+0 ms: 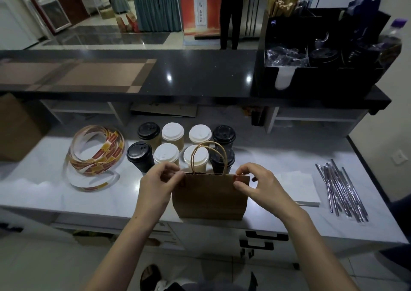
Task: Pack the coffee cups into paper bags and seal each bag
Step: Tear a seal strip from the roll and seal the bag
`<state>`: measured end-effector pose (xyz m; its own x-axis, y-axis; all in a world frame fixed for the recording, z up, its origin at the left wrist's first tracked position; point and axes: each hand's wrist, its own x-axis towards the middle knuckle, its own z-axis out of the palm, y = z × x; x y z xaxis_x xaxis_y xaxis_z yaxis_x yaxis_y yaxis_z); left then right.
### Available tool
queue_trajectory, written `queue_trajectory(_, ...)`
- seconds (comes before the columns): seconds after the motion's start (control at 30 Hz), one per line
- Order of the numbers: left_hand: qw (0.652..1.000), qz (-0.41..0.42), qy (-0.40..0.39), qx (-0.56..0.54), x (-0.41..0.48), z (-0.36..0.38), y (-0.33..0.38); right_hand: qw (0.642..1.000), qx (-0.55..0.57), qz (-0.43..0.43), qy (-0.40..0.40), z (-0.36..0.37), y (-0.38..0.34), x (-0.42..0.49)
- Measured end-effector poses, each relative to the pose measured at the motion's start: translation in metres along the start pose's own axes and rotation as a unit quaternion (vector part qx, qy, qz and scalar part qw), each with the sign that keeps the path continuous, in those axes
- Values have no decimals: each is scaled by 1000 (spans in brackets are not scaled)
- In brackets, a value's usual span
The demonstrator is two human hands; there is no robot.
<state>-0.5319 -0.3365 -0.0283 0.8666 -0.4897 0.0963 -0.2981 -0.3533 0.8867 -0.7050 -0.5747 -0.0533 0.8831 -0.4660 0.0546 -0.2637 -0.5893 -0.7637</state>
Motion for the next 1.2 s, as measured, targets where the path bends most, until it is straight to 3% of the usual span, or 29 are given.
queue_trajectory(0.13,999,-19,5,25,11,-7,-10,1000,26,12,1,-1,0,-2)
queue_trajectory(0.4,994,-67,-85,17,16,-5,-34,994,92,53,12,1,4,-4)
queue_trajectory(0.67,993,-88,-42,-64,14,-7,-37,985,143,79,56,3,-6,-11)
queue_trajectory(0.87,990,-73,-47,-115,28,-36,-15,976,172,72,115,-5,-50,-4)
queue_trajectory(1.2,989,-19,-7,-149,55,-157,-8,964,218,11,154,40,-166,51)
